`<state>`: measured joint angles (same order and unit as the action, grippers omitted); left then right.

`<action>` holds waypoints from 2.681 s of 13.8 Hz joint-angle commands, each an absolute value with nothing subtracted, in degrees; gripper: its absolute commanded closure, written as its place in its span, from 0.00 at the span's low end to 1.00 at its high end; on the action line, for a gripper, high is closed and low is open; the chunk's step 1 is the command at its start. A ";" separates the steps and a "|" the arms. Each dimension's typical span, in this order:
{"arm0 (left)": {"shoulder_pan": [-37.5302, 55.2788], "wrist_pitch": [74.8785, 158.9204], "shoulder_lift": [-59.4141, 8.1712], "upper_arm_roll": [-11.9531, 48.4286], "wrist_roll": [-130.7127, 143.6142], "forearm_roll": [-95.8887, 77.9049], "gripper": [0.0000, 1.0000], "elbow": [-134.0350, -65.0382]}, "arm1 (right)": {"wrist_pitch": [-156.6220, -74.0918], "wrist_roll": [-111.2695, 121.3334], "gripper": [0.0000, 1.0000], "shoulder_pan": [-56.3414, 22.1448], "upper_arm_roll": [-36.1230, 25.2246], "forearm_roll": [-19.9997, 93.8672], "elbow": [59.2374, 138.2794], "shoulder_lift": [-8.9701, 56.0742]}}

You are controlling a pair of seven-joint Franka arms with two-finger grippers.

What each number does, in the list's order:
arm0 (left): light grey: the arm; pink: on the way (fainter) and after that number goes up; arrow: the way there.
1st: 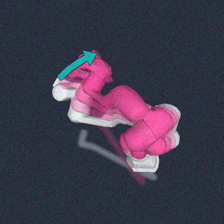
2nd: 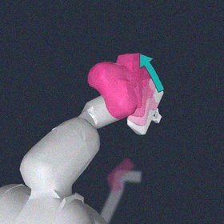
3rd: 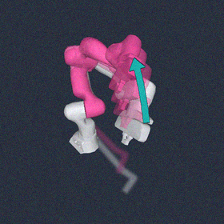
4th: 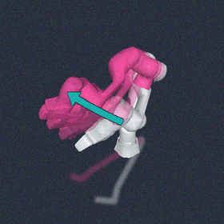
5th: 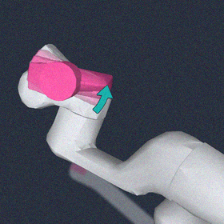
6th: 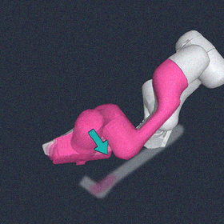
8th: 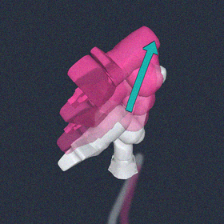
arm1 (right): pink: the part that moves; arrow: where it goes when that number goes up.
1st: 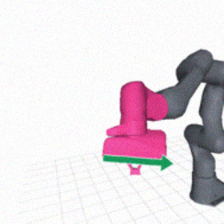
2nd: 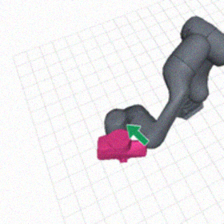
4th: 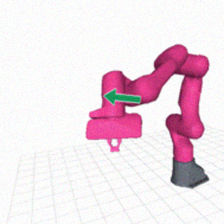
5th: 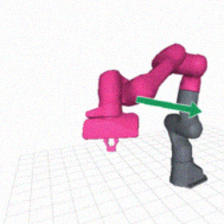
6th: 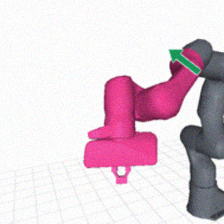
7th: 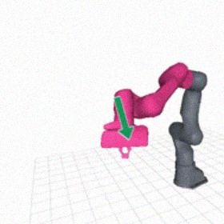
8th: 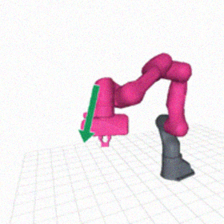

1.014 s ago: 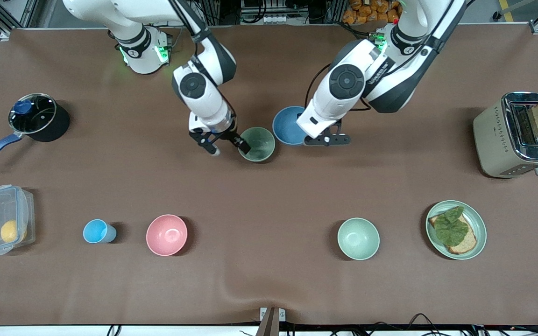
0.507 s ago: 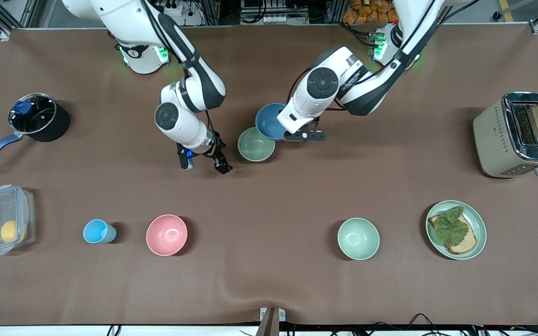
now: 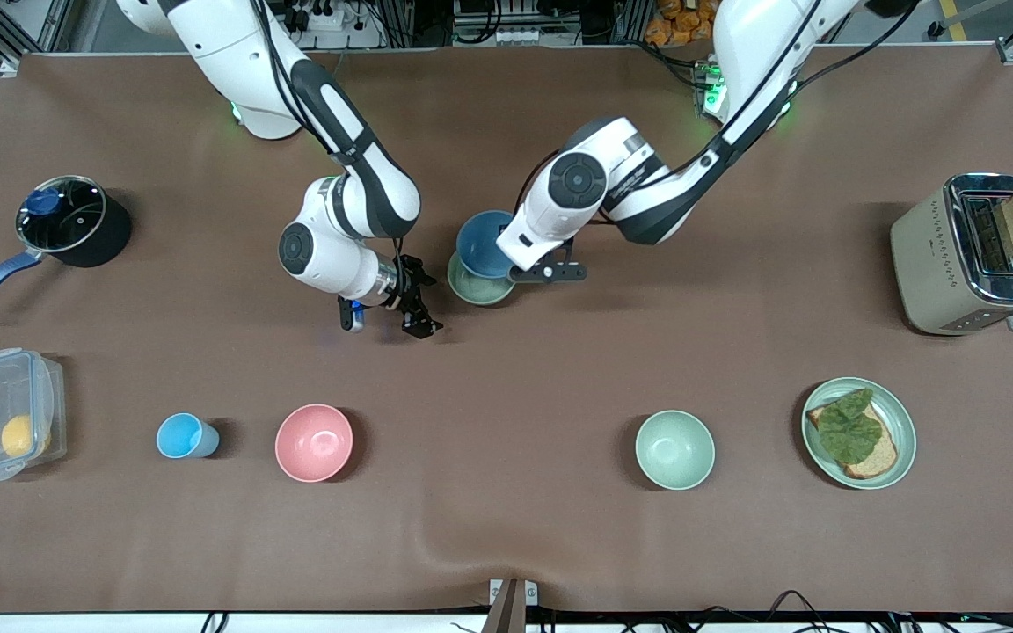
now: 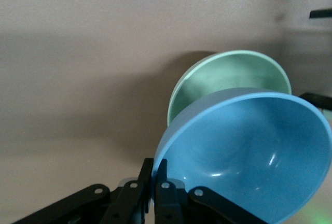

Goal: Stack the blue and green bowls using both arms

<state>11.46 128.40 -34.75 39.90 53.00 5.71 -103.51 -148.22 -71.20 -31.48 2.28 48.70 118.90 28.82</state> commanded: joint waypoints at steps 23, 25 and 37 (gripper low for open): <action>13.02 109.36 -28.83 28.74 53.28 14.58 0.00 -84.13 | -140.29 -60.40 0.00 -24.63 2.20 48.78 118.83 26.63; 9.68 106.88 -27.43 28.74 50.99 14.59 0.00 -82.62 | -139.31 -57.75 0.00 -22.16 2.11 46.60 118.92 26.46; 6.33 88.69 -1.95 6.79 15.41 3.17 0.00 -91.32 | -114.82 -56.60 0.00 1.67 9.23 13.54 112.00 17.06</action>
